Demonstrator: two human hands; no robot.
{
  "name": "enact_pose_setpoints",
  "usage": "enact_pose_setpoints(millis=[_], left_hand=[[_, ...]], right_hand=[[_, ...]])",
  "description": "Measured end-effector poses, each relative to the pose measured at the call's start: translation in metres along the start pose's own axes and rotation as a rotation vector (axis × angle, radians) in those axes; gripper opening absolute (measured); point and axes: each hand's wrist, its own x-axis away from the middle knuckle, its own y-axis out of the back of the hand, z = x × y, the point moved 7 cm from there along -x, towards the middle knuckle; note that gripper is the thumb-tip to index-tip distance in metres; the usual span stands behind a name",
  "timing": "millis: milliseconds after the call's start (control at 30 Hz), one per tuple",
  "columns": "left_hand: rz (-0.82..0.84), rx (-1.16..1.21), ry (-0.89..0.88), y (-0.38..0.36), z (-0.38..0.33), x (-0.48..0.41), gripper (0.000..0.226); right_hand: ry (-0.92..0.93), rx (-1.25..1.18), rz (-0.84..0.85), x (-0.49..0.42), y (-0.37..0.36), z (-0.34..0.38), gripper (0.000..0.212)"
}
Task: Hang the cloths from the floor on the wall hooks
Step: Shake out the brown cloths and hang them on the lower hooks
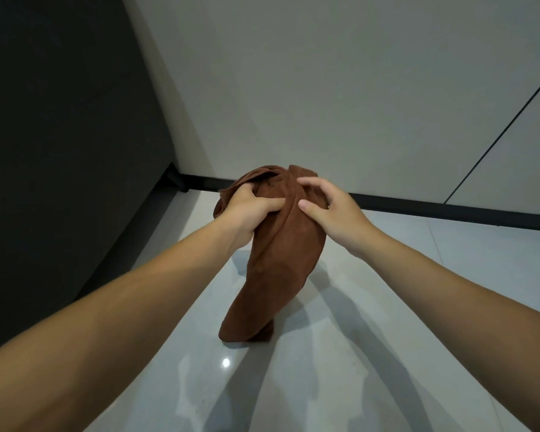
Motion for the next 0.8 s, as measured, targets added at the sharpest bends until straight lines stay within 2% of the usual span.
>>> enact_pose_setpoints(millis=[167, 367, 533, 633, 800], left_hand=[[-0.051, 0.07, 0.044, 0.03, -0.016, -0.005, 0.067], [0.085, 0.118, 0.049, 0.049, -0.027, -0.003, 0.031], [0.109, 0.065, -0.03, 0.058, -0.032, -0.004, 0.028], [0.139, 0.04, -0.037, 0.059, -0.034, -0.004, 0.036], [0.015, 0.106, -0.056, 0.071, -0.041, -0.006, 0.036]], right_hand=[[-0.073, -0.025, -0.23, -0.007, 0.037, -0.016, 0.026], [-0.122, -0.26, -0.343, -0.011, 0.067, -0.026, 0.025], [-0.173, -0.362, -0.392, -0.011, 0.084, -0.03, 0.036], [-0.241, -0.442, -0.324, -0.009, 0.087, -0.033, 0.04], [-0.214, -0.494, -0.289, -0.007, 0.091, -0.024, 0.043]])
